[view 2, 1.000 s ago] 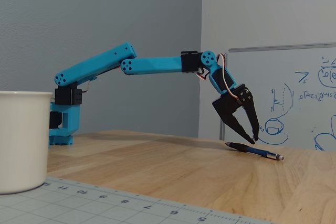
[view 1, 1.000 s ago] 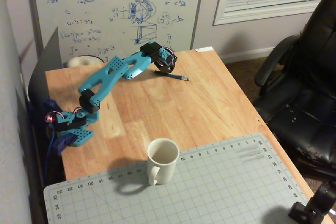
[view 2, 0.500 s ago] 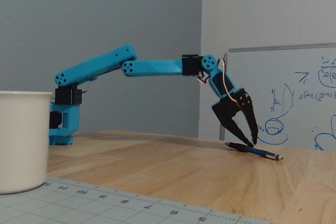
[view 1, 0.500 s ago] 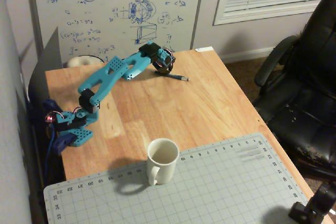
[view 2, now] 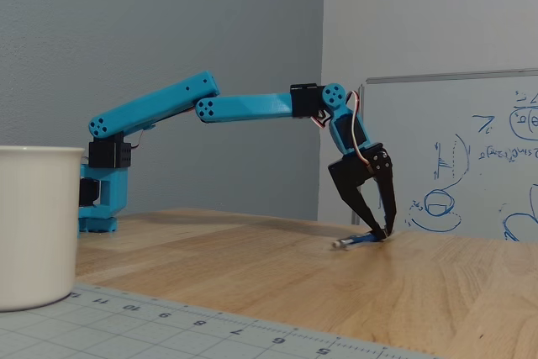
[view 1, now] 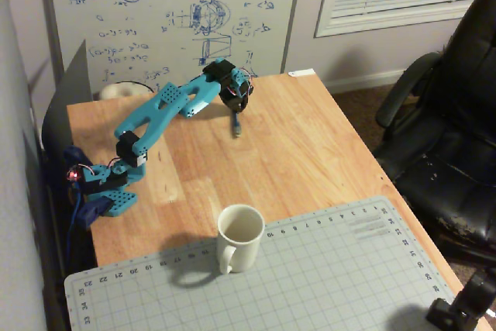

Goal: Touch the pen.

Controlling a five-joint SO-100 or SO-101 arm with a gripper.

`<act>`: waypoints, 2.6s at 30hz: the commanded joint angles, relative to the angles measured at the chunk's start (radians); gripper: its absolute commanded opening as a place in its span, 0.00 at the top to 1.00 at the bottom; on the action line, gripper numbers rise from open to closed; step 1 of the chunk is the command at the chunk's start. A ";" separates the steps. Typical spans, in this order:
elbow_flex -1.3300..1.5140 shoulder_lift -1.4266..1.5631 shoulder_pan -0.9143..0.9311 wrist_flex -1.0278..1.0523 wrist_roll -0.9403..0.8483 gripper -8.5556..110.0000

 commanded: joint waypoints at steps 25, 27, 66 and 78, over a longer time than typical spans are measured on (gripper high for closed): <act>0.104 0.433 -0.058 0.453 0.031 0.92; 0.160 0.436 -0.077 0.407 0.051 0.92; 0.408 0.477 -0.166 0.186 0.126 0.92; 0.414 0.463 -0.187 0.195 0.126 0.92</act>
